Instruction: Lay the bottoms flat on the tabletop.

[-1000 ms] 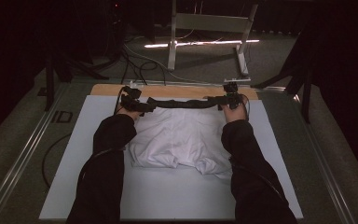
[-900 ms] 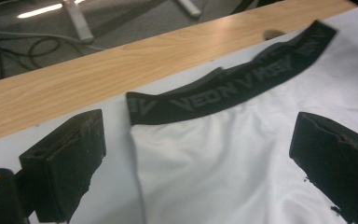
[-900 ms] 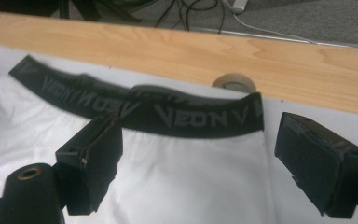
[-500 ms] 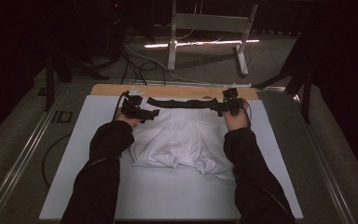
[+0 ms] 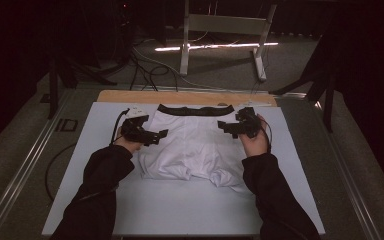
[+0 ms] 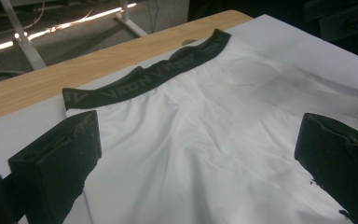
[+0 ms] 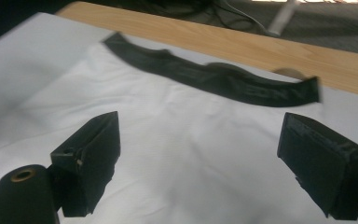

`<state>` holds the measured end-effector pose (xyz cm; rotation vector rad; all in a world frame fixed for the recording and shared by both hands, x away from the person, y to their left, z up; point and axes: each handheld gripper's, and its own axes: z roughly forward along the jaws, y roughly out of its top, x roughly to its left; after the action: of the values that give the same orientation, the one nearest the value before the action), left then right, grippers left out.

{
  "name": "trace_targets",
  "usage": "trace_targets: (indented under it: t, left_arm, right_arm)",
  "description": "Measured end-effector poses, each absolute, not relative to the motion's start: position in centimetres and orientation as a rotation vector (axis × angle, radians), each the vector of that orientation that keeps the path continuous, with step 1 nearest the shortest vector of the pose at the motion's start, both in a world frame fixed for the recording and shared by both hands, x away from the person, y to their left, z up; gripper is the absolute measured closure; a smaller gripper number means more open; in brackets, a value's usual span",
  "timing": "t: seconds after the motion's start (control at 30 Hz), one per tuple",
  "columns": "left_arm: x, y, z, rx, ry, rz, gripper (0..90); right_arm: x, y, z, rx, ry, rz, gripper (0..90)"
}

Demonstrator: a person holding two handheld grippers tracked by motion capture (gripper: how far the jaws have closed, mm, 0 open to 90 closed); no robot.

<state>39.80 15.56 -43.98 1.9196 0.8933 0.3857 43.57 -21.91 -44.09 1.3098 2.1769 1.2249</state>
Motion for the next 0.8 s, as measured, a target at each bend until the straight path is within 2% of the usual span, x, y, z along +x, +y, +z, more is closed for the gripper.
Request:
trace_targets:
  t: [0.4, 0.7, 0.8]
  left_arm:
    - [34.5, 17.5, -42.0, 1.909, 0.81, 0.389, 1.4]
    - [31.4, 18.3, -41.8, 1.915, 0.75, 0.378, 1.5]
    - [29.7, 18.6, -42.0, 1.909, 0.727, 0.353, 2.0]
  right_arm:
    - [37.5, -19.7, -41.9, 1.064, 2.267, 1.3, 12.6]
    - [33.9, -17.6, -41.7, 0.93, 2.332, 1.426, 10.2]
    - [32.3, -15.8, -42.4, 0.833, 2.397, 1.469, 15.9]
